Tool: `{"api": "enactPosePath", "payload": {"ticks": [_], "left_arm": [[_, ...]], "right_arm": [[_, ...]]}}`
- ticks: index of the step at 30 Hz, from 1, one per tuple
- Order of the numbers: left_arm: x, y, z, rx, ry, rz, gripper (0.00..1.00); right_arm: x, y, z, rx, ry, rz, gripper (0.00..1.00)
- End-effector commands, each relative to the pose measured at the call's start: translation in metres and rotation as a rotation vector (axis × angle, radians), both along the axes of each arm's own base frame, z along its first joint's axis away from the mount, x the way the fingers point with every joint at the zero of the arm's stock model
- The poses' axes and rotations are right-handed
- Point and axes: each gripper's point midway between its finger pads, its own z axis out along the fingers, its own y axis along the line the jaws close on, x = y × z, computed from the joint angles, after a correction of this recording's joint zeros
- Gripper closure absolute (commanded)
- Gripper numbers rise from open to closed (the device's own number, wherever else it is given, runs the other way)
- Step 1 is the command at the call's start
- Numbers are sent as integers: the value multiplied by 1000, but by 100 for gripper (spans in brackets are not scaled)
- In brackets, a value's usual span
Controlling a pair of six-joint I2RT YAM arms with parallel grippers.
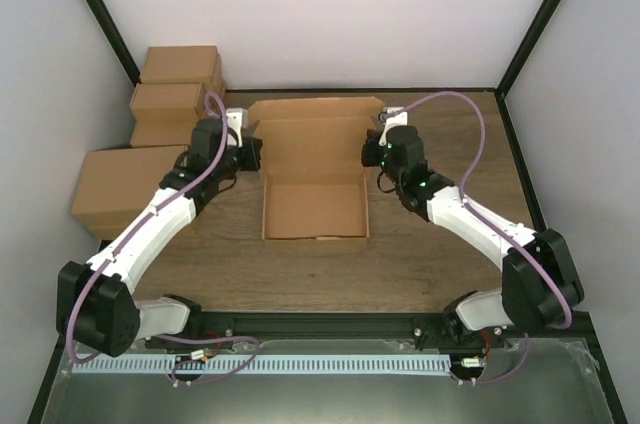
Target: Fold the paper box
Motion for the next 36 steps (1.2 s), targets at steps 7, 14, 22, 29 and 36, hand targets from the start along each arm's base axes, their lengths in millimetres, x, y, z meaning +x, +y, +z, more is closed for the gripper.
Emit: {"api": "enactPosePath", "payload": {"ticks": [7, 14, 22, 29, 36], "left_arm": [[-16, -28, -13, -186, -19, 12, 96], [-30, -35, -17, -235, 55, 4, 96], [-18, -38, 21, -207, 34, 4, 96], [-11, -47, 30, -288, 100, 16, 96], [-33, -40, -12, -339, 127, 27, 96]], "right_arm": [[-20, 22, -27, 112, 29, -73, 99], [-38, 34, -45, 142, 131, -80, 99], [-25, 39, -18, 105, 96, -97, 99], [-17, 42, -9, 153, 148, -147, 99], [-33, 37, -39, 206, 213, -154, 99]]}}
